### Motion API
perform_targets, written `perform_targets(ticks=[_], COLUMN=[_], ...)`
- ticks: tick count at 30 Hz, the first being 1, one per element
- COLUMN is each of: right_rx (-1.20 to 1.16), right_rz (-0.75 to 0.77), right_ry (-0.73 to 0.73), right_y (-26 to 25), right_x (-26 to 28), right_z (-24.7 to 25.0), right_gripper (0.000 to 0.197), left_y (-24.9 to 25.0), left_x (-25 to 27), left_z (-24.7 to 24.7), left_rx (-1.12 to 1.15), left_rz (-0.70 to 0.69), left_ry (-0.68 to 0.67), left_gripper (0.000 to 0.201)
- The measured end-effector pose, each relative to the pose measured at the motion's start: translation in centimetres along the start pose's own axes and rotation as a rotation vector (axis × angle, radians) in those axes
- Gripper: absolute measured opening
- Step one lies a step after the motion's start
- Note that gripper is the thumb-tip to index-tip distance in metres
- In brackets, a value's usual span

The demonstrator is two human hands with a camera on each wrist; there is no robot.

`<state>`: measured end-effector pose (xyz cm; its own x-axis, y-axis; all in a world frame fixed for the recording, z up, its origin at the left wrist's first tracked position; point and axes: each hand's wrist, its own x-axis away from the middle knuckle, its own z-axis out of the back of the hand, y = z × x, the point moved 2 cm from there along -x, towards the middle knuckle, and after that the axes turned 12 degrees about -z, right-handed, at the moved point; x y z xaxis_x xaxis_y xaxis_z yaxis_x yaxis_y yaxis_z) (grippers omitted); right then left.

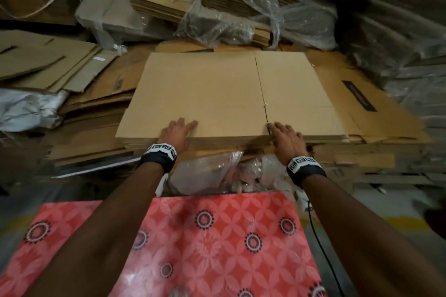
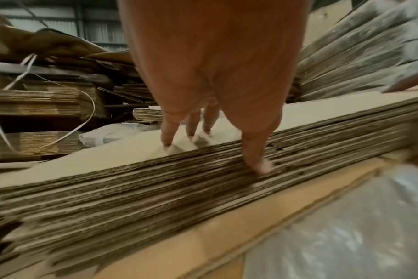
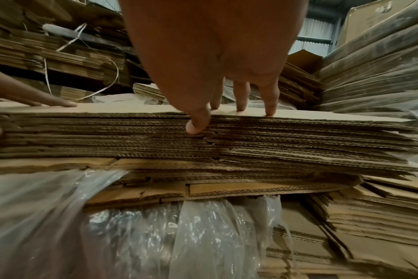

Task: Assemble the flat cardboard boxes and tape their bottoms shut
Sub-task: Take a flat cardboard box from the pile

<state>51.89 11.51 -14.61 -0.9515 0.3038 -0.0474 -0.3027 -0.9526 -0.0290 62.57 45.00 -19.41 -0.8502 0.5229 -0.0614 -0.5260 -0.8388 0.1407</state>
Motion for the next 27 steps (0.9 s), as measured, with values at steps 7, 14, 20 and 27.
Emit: perform_targets(ticks=[7,14,20,27], right_rx=[-0.164,-0.443,-0.654,-0.734], right_rz=[-0.024,-0.052,-0.281,-0.607], right_ry=[0.042,0.096,0.06,-0.062], right_y=[2.4,10.9,25.5,45.1], right_x=[4.9,16.1,30.9,47.9], right_z=[1.7,0.7,-5.0,-13.5], right_gripper=[0.051,0.049,0.038,0.031], left_y=[7.8,22.8,40.6,64.2], left_x=[3.4,9.5,15.7,22.1], left_z=[1.9,0.6,-6.0,-16.0], left_rx=[0.426,0.74,0.971,1.026], left_rz=[-0.041,-0.072,-0.065,-0.122], left_ry=[0.207,0.224,0.081,-0.158], left_gripper=[0.049,0.033,0.024,0.023])
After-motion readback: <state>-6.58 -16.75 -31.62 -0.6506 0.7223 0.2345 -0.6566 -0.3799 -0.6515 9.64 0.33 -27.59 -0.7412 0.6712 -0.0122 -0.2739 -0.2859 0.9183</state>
